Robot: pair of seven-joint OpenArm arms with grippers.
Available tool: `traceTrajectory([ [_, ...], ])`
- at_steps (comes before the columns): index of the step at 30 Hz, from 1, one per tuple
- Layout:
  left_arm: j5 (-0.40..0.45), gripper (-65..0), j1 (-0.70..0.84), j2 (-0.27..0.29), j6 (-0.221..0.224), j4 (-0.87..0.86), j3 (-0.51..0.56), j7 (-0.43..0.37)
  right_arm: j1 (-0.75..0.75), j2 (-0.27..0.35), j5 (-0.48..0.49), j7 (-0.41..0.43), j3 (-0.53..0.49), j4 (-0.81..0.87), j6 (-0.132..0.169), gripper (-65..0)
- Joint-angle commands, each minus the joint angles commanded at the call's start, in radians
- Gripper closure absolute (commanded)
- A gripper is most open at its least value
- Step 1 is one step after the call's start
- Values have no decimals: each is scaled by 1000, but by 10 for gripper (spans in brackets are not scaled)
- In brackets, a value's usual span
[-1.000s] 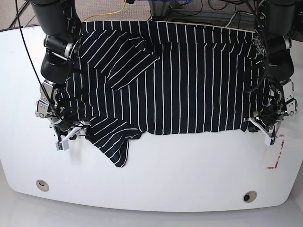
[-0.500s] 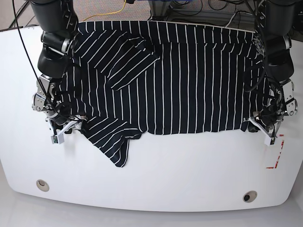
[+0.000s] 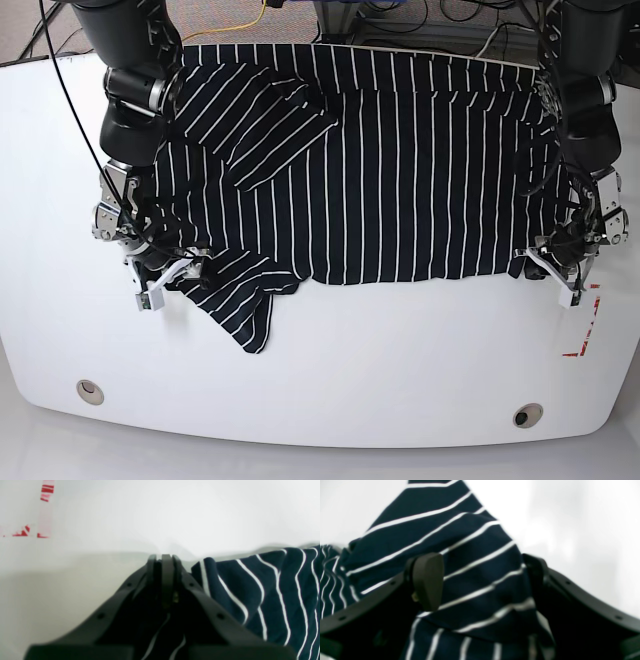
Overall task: Layout the t-shirt on the table in an organized manner, then fold the t-shirt properly
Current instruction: 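Lift the hem with both grippers and fold it over toward the collar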
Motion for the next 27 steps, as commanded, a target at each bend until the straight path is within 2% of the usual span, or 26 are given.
traceTrajectory([
  [2, 0, 0, 0, -2, 0, 0, 0, 0, 2, -3, 0, 0, 0, 11, 0, -417],
  [5, 0, 0, 0, -3, 0, 0, 0, 0, 6, -3, 0, 0, 0, 12, 0, -295],
  [6, 0, 0, 0, -12, 0, 0, 0, 0, 6, -2, 0, 0, -3, 12, 0, -211],
  [7, 0, 0, 0, -14, 0, -2, 0, 0, 8, 0, 0, 0, -5, 12, 0, -176],
  [9, -2, 0, 0, -18, 2, -3, 0, 0, 31, 2, -6, -5, -5, 12, 0, -17],
  [10, -2, 0, 0, -18, 3, -3, 0, 0, 32, 2, -8, -5, -5, 12, 0, 0],
  [13, -3, -1, 0, -18, 3, 0, -3, 0, 41, 3, -8, -6, -5, 12, 0, -17],
  [17, -5, -1, -5, -18, 3, 0, -5, 0, 51, 20, -5, -12, -6, 20, 0, 0],
  [22, -6, -1, -9, -20, 3, 2, -5, 0, 57, 28, 0, -98, -6, 101, 0, 0],
  [27, -8, -1, -41, -20, 3, 3, -6, 20, 46, 23, 0, -222, -3, 252, 0, 0],
])
